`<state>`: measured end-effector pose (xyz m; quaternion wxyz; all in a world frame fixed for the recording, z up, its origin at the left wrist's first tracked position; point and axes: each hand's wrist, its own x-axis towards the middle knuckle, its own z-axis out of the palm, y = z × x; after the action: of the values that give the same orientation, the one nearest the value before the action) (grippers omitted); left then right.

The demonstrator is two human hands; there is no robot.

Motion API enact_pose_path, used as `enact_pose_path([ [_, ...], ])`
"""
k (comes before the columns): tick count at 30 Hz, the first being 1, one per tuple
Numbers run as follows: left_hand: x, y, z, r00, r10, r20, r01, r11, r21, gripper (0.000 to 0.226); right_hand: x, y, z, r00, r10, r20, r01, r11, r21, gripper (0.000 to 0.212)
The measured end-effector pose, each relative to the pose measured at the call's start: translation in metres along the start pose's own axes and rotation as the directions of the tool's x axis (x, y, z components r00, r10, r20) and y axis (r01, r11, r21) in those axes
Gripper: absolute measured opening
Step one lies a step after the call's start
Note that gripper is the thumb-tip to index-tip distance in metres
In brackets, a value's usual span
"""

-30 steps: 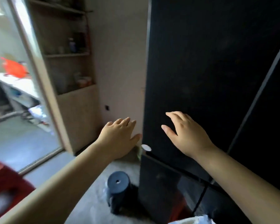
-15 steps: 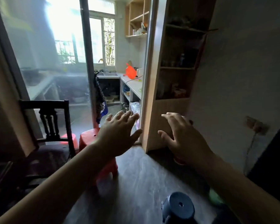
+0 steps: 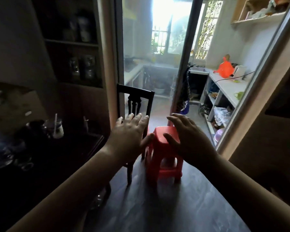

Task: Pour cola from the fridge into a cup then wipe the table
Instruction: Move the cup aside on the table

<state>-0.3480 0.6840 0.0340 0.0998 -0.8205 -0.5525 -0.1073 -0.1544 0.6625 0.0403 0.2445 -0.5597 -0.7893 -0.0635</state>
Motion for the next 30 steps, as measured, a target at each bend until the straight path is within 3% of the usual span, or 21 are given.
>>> enact_pose_path([
  [4,0.001,-0.044,0.022,0.984,-0.166,0.059,0.164,0.986,0.039,0.082,0.055,-0.009,0.047,0.990,-0.131,0.060,0.123,0.986,0.109,0.058],
  [8,0.002,-0.072,0.045,0.938,-0.338,0.078,0.335,0.941,0.050,0.093,0.104,-0.017,0.100,0.947,-0.307,0.099,0.285,0.939,0.190,0.066],
  [17,0.005,-0.098,0.091,0.709,-0.701,0.076,0.692,0.713,0.115,0.085,0.197,-0.023,0.178,0.792,-0.597,0.129,0.530,0.777,0.340,0.056],
  [26,-0.033,-0.121,0.132,0.476,-0.875,0.082,0.856,0.483,0.183,0.071,0.230,-0.063,0.268,0.607,-0.764,0.219,0.616,0.626,0.477,0.058],
  [30,-0.054,-0.155,0.165,0.449,-0.892,0.044,0.873,0.449,0.193,0.064,0.235,-0.094,0.311,0.536,-0.804,0.256,0.635,0.585,0.505,0.057],
])
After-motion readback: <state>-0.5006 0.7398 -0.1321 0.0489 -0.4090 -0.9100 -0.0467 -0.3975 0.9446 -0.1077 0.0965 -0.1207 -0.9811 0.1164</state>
